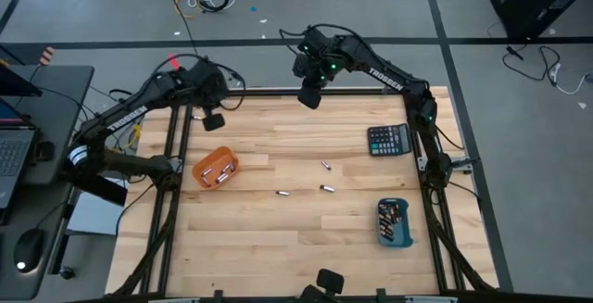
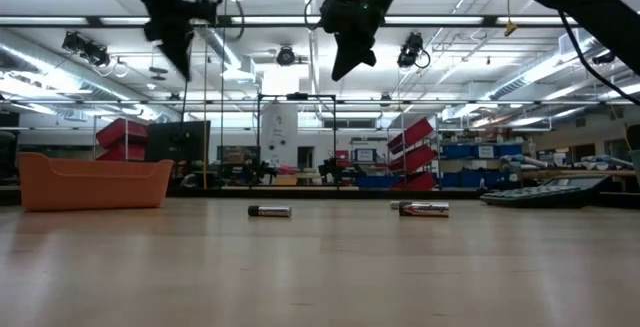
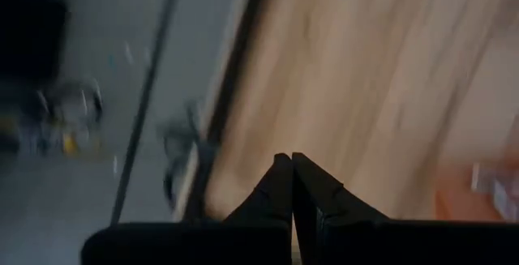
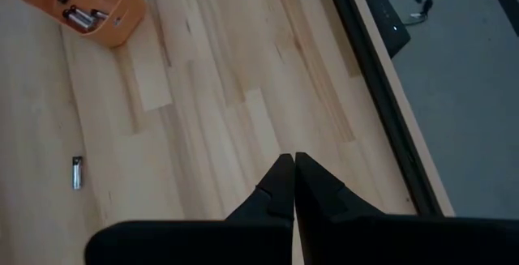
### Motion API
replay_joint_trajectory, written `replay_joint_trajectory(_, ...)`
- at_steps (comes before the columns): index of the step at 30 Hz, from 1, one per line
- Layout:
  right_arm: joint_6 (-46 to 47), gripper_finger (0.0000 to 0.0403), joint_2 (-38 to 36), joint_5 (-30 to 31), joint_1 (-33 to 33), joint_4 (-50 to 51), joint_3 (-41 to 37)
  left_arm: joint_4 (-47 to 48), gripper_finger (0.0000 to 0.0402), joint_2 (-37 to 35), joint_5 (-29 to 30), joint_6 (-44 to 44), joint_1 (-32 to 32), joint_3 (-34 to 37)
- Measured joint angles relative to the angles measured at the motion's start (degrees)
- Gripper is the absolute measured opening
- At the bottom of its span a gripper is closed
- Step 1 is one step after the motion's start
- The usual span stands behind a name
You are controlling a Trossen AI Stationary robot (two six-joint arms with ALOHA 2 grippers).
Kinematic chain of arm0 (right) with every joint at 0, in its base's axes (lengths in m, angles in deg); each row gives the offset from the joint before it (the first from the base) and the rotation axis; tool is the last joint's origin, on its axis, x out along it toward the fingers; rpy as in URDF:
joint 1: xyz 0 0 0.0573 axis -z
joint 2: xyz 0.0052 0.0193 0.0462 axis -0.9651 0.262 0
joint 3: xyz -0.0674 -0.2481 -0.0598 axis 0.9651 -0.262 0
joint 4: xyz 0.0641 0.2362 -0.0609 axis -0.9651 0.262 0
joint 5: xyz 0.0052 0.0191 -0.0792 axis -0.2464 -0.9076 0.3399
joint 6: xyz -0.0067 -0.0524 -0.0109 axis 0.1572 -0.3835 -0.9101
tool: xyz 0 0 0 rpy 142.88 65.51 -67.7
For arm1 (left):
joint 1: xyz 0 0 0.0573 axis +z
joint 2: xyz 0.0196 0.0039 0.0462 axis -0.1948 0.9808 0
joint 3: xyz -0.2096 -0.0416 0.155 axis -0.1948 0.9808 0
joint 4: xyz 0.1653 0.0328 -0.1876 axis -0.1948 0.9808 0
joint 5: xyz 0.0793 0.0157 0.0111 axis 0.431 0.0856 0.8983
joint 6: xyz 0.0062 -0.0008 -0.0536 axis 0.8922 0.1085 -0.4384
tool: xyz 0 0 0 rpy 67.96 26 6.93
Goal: Sort batteries
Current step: Put the silver battery into the orange bin
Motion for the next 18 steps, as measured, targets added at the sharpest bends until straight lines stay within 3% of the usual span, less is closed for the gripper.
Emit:
replay_joint_trajectory(4, -0.02, 0.0001, 0.00, -0.02, -0.01, -0.03, 0.00, 9.85, 0.0000, 3.16, 1.94, 0.14, 0.01, 0.07)
replay_joint_trajectory(11, 0.11, 0.0001, 0.00, 0.00, -0.01, -0.78, 0.00, 5.29, 0.0000, 6.22, -9.14, 2.56, -0.09, 0.04)
replay_joint_trajectory(18, 0.11, 0.0001, 0.00, -0.02, -0.16, -0.79, 0.00, 4.65, 0.0000, 6.74, -4.96, 6.00, 0.00, 0.02)
